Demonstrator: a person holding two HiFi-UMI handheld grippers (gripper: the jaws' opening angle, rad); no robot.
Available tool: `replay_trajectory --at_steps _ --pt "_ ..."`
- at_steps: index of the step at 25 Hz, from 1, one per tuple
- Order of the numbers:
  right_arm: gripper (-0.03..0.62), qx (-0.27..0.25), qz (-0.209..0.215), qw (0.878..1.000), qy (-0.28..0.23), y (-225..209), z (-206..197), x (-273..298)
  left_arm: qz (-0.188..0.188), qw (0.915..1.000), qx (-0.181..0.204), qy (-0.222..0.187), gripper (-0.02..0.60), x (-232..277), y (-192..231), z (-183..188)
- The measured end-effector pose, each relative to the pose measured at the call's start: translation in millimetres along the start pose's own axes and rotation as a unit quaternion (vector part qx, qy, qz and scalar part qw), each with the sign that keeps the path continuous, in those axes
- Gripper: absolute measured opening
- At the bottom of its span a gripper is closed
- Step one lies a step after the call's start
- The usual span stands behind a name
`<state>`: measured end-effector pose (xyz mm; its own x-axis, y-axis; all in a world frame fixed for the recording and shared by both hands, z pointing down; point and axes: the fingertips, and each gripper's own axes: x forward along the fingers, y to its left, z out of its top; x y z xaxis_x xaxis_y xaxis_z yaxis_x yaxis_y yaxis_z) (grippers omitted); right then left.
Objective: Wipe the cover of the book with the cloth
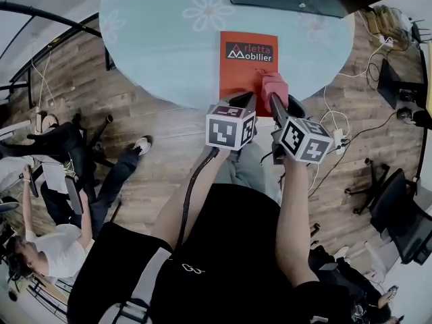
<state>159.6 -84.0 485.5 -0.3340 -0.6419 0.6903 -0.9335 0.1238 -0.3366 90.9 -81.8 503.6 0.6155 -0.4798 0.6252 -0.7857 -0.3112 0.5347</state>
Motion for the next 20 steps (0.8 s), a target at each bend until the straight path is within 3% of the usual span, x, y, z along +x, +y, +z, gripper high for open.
replay_trajectory --at_steps 6,15,20 --pt "0.158 -0.030 0.050 0.998 -0.030 50 27 2 0.033 0.9978 -0.042 -0.039 0.012 -33 37 8" --pt "0.158 -0.084 0.123 0.989 0.027 131 -11 28 0.080 0.9891 -0.093 -0.081 0.012 -82 86 -2" --pt "0.158 -0.095 0.135 0.985 0.051 147 -31 32 0.093 0.9858 -0.111 -0.085 0.012 -93 98 -13"
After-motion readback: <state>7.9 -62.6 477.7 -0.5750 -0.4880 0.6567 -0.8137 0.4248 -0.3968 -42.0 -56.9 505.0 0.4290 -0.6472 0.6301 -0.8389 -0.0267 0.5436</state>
